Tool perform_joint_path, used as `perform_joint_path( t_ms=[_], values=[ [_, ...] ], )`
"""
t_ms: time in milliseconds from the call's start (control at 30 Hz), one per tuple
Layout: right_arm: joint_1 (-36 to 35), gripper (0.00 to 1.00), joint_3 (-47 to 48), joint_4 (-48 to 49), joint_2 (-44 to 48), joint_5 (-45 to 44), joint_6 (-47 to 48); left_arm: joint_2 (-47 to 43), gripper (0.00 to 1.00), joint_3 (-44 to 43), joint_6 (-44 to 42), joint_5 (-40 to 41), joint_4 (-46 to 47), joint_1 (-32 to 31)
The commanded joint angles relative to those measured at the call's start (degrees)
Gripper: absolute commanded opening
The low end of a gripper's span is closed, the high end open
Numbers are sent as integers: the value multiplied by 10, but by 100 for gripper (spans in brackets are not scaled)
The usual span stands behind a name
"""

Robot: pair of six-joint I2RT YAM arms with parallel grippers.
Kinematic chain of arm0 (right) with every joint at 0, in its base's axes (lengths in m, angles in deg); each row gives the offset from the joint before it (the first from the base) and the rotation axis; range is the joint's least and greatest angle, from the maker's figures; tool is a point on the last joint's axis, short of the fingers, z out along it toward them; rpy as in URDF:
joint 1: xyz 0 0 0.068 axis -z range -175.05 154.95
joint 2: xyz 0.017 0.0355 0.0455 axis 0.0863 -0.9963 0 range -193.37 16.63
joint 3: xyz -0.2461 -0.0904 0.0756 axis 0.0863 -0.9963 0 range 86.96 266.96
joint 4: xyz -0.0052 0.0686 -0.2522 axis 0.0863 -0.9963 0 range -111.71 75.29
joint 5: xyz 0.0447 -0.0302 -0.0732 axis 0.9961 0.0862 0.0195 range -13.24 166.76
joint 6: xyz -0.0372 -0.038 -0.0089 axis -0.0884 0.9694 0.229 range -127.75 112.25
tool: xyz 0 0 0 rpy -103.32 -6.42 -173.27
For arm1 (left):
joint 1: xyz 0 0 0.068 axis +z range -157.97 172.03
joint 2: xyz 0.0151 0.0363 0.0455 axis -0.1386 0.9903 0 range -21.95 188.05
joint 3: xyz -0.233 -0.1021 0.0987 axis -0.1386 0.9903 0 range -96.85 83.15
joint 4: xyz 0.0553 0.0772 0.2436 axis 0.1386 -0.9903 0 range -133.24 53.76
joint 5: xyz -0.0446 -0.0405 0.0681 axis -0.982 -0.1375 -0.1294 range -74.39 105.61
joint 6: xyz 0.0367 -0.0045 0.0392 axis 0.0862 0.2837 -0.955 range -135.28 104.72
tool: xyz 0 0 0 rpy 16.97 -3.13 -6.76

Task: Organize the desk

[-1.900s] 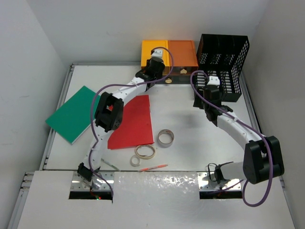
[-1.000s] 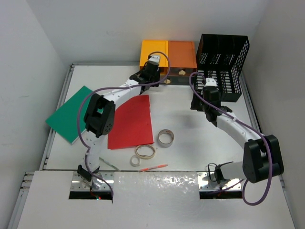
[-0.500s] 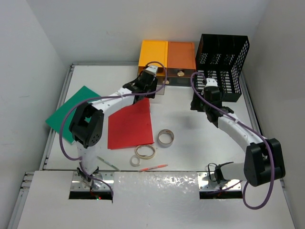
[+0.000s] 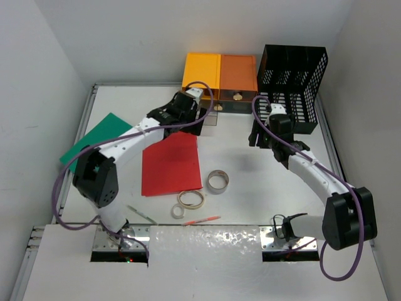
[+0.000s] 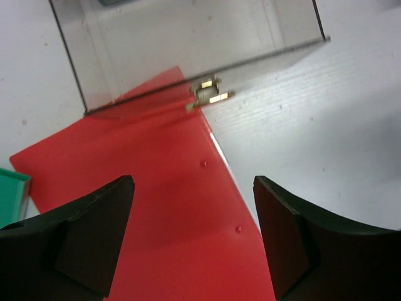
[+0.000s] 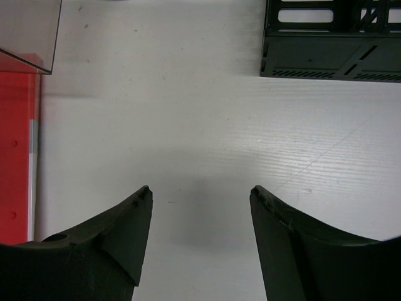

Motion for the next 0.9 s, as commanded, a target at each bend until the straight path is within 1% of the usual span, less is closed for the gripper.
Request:
perform_joint_path(
  t_ms=[0, 67, 100, 133, 167, 200, 233, 267, 300, 333, 367, 400, 433, 467, 500, 533, 600, 633, 667, 733, 767, 867],
  values=[
    [0, 63, 11, 0, 14, 21, 4, -73, 75, 28, -38, -25, -29, -8],
    [0, 63, 11, -1, 14, 29, 5, -110, 73, 55, -71, -58, -29, -14],
    [1, 63, 11, -2, 14, 32, 4, -124, 70, 64, -103, -77, -35, -25],
    [1, 63, 13, -5, 14, 35, 7, -138, 67, 85, -178, -131, -39, -31],
    [1, 63, 14, -7, 14, 42, 9, -169, 63, 101, -220, -155, -50, -47],
    [0, 64, 15, -10, 14, 48, 11, -186, 62, 117, -300, -174, -55, -56],
    [1, 64, 15, -15, 14, 52, 13, -202, 61, 161, -335, -187, -58, -67],
    [1, 64, 18, -18, 14, 53, 13, -229, 58, 185, -363, -185, -59, -78],
    [0, 64, 19, -20, 15, 53, 13, -240, 56, 205, -402, -182, -66, -99],
    [0, 64, 20, -23, 17, 66, 14, -245, 54, 236, -424, -193, -78, -108],
    [-1, 64, 21, -25, 20, 69, 14, -248, 50, 247, -445, -206, -115, -122],
    [-1, 64, 21, -25, 21, 73, 15, -250, 50, 259, -493, -225, -137, -127],
    [-2, 64, 21, -30, 21, 75, 18, -255, 47, 287, -518, -253, -152, -138],
    [-1, 64, 21, -32, 25, 76, 18, -259, 47, 304, -542, -257, -164, -147],
    [-1, 64, 20, -35, 26, 74, 18, -262, 47, 338, -558, -240, -160, -157],
    [-2, 64, 18, -36, 27, 73, 19, -266, 47, 352, -558, -226, -151, -175],
    [-1, 64, 14, -34, 31, 72, 18, -267, 45, 382, -542, -199, -109, -186],
    [-2, 65, 10, -34, 34, 72, 18, -265, 43, 387, -534, -198, -97, -188],
    [-2, 65, 8, -34, 35, 72, 18, -266, 42, 390, -520, -197, -77, -188],
    [-2, 65, 6, -38, 38, 71, 22, -271, 41, 398, -512, -198, -66, -188],
    [-2, 65, 5, -40, 39, 69, 24, -274, 41, 403, -505, -200, -57, -188],
    [-2, 65, 2, -50, 43, 61, 31, -285, 43, 429, -494, -238, -47, -188]
  ],
)
